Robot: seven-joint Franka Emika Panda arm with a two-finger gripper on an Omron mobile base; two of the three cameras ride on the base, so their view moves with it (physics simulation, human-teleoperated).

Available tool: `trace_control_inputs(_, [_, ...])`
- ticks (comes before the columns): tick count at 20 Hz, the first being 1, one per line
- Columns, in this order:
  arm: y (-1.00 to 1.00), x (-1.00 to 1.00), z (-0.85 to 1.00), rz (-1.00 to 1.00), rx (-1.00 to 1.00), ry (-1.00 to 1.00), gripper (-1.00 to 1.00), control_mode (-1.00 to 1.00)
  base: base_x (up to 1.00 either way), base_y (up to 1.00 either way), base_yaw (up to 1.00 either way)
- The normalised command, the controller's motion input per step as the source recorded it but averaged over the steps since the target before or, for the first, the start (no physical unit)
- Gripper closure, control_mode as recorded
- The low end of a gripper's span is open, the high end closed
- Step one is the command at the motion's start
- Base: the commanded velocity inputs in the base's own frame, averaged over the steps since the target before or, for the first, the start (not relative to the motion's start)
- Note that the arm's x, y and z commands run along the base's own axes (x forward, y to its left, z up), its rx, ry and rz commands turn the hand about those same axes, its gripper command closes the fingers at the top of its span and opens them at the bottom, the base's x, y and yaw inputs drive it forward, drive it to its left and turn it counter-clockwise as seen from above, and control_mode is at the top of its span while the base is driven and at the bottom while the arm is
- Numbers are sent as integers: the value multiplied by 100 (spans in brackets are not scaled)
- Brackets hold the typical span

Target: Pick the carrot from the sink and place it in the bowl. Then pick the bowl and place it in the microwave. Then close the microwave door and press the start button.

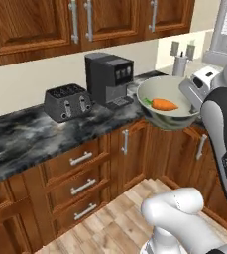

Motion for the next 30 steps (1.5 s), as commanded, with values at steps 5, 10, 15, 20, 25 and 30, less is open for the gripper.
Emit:
trace_control_inputs(5, [0, 0, 0, 0, 0, 0, 100, 100, -5, 0, 85])
trace_control_inputs(10, [0, 0, 0, 0, 0, 0, 100, 100, 12, 0, 80])
trace_control_inputs(15, [0, 0, 0, 0, 0, 0, 100, 100, 34, 0, 74])
trace_control_inputs(20, [0, 0, 0, 0, 0, 0, 100, 100, 63, 1, 64])
trace_control_inputs(25, [0, 0, 0, 0, 0, 0, 100, 100, 78, 14, 57])
trace_control_inputs(30, [0, 0, 0, 0, 0, 0, 100, 100, 80, 17, 61])
